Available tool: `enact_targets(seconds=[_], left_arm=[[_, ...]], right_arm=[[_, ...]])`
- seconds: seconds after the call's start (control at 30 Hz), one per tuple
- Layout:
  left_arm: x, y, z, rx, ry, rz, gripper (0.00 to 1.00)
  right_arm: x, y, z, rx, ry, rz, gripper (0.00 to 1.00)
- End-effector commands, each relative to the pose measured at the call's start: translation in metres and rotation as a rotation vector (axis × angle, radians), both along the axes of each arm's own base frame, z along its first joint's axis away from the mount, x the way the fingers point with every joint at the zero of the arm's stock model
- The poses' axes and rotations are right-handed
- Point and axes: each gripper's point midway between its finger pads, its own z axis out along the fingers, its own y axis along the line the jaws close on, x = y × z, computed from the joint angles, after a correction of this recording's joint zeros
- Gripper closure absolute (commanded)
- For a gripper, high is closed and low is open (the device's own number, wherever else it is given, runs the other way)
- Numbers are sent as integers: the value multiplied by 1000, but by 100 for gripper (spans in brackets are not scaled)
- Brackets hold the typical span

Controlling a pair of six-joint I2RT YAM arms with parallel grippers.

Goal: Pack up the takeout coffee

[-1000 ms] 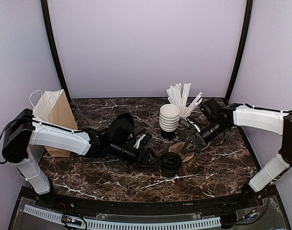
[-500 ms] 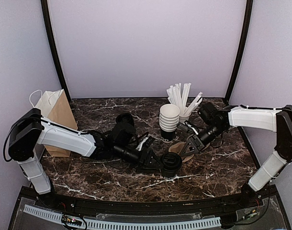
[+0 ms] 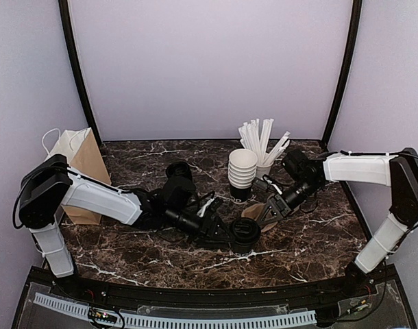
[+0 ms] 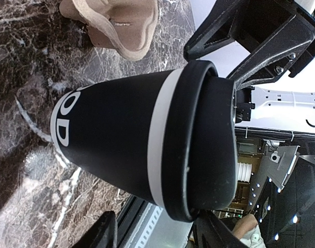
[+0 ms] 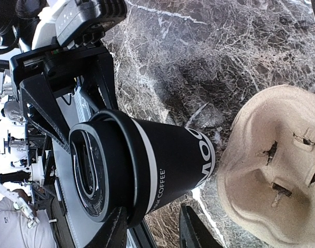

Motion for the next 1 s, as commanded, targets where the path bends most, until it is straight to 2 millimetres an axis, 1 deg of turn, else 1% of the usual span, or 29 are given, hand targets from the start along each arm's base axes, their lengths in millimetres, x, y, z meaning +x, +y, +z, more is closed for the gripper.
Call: enact_targets(seconds=[0.0, 0.1, 0.13, 0.17, 0.2, 0.23, 0.27, 0.33, 0.37, 0.47, 0.5, 0.57, 0.6, 0.63, 0.67, 0.7, 0.73, 0.77, 0.83, 0.87, 0.9, 0.93, 0.97], left_arm=[[-1, 10, -24, 67, 68, 21, 45], [-7, 22, -44, 122, 139, 46, 48], [-11, 28, -55, 152, 185, 58, 49], [-14, 32, -62, 171, 211, 63, 51], [-19, 39, -75, 215, 260, 84, 52], [-22, 43, -82, 239, 286, 94, 54], [-26, 50, -95, 283, 329, 105, 54], [-31, 56, -111, 337, 376, 102, 55], [-32, 57, -114, 345, 386, 99, 55], [-30, 61, -128, 394, 388, 103, 55], [-24, 61, -131, 404, 362, 105, 56], [-26, 75, -153, 465, 392, 119, 56], [-26, 78, -157, 465, 398, 126, 56], [-30, 89, -166, 489, 425, 143, 57], [-30, 92, -170, 492, 426, 151, 57], [-34, 102, -178, 522, 431, 163, 57], [-34, 107, -183, 539, 428, 174, 57], [-38, 115, -189, 560, 437, 177, 58], [-40, 123, -196, 594, 433, 185, 58], [-35, 124, -198, 611, 396, 192, 58], [-35, 130, -202, 651, 388, 196, 58], [-24, 130, -203, 673, 326, 205, 58], [-22, 135, -204, 711, 309, 208, 58]], right_arm=[[-9, 2, -12, -13, 21, 28, 64], [-11, 2, -21, -41, 27, 35, 64], [-11, 1, -26, -60, 26, 33, 64], [-11, 0, -31, -80, 27, 33, 64], [-10, -1, -35, -100, 30, 30, 64], [-10, -3, -41, -122, 36, 26, 64], [-10, -4, -46, -138, 45, 23, 64], [-6, -8, -57, -188, 50, 14, 65], [-6, -9, -61, -204, 55, 13, 65], [-4, -14, -73, -257, 61, 3, 65], [-3, -17, -76, -275, 59, 0, 66], [-3, -21, -83, -305, 62, -4, 66], [-3, -22, -85, -315, 61, -4, 66], [-3, -23, -87, -326, 58, -5, 66], [-2, -25, -88, -336, 55, -9, 66], [-1, -26, -90, -348, 52, -11, 66], [-1, -27, -91, -356, 54, -11, 66], [-1, -27, -93, -360, 56, -11, 66], [-1, -27, -95, -363, 64, -11, 67], [0, -26, -94, -361, 66, -10, 66], [0, -26, -95, -360, 69, -8, 67], [0, -25, -94, -357, 71, -8, 67], [0, -25, -93, -355, 69, -8, 67]])
